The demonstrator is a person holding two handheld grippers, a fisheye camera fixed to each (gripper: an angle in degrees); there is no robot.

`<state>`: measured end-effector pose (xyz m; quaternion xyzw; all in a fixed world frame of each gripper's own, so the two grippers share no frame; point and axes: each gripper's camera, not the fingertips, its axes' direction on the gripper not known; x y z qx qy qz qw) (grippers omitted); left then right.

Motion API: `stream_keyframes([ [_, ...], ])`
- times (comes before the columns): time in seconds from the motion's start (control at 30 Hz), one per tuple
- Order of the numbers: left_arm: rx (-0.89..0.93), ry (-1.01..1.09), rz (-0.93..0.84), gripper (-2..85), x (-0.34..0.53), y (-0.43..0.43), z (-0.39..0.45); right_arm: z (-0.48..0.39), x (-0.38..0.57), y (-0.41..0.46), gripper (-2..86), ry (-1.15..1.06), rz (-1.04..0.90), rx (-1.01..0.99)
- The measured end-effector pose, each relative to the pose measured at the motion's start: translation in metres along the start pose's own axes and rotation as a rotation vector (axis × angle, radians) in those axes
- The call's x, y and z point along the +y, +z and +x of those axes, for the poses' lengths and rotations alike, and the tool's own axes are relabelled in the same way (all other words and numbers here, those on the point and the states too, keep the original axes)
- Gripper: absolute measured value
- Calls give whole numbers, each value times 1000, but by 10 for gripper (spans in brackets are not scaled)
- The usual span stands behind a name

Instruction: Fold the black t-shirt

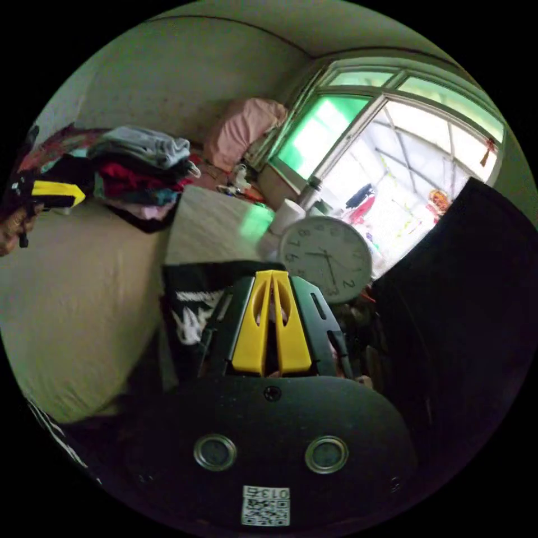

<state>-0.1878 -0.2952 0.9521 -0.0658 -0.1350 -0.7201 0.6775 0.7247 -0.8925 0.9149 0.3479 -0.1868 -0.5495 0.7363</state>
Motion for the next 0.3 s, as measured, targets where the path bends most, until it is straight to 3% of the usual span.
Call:
stream_keyframes([
  [0.1,-52,-55,-61,17,20,-15,-65,-31,-38,11,10,70,11,-223],
  [0.17,-78,31,-109,32,26,-22,-90,-49,-63,19,22,127,-13,-351],
  [0.3,-252,172,-6,80,28,-44,-132,-79,-119,32,82,174,87,-502],
])
